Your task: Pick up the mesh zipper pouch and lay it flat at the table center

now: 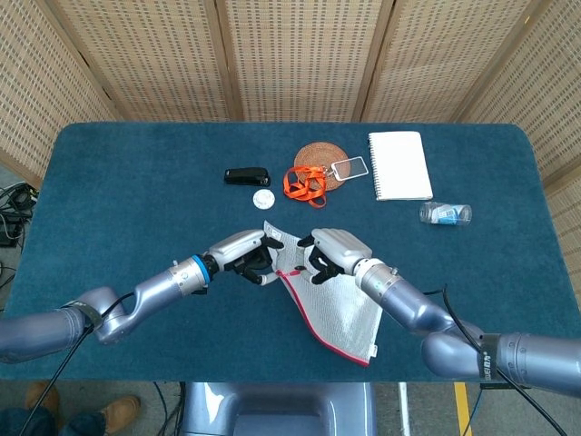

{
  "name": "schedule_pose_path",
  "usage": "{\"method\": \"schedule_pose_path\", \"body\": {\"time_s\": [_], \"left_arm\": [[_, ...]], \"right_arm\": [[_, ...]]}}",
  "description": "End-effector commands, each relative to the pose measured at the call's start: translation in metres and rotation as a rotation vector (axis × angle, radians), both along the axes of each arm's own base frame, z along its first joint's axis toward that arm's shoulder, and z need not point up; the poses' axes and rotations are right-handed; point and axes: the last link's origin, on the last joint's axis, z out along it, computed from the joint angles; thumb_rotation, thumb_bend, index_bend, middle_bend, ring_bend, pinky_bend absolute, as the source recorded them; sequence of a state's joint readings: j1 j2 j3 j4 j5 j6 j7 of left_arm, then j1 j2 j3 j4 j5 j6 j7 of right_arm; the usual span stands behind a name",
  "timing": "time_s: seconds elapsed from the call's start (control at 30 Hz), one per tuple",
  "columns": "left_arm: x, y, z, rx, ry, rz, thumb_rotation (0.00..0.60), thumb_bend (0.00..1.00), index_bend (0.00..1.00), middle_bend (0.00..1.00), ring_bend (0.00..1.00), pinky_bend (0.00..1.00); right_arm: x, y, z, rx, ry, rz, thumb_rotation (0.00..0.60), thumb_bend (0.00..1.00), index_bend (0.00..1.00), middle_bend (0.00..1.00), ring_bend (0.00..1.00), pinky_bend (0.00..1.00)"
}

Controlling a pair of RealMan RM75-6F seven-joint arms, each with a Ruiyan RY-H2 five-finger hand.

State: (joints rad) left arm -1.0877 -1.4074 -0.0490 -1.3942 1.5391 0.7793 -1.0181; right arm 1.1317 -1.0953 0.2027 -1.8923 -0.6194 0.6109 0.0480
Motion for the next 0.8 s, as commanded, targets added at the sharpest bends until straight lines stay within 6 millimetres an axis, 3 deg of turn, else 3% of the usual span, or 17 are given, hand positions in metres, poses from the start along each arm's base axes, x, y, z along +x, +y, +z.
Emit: {"method": "schedule_pose_path", "body": {"time_s": [0.03,0.8], "left_arm": [[0.0,0.0,0.001,0.002,-0.005,0.003,0.6,0.65,0.85,0.96,0.87,1.0],[0.002,0.008,0.015,0.032,-0.074,0.05,0.6,0.65,0.85,0.96,0.87,1.0]], "right_arm": [[-0.002,0.0,0.0,0.0,0.003,-0.002,0.6,0.79,0.78,0.98,0.98,1.0],[-0.014,0.002,-0.014,0.019,0.072,-0.005,0.6,0.79,0.79,0.98,0.98,1.0]]}}
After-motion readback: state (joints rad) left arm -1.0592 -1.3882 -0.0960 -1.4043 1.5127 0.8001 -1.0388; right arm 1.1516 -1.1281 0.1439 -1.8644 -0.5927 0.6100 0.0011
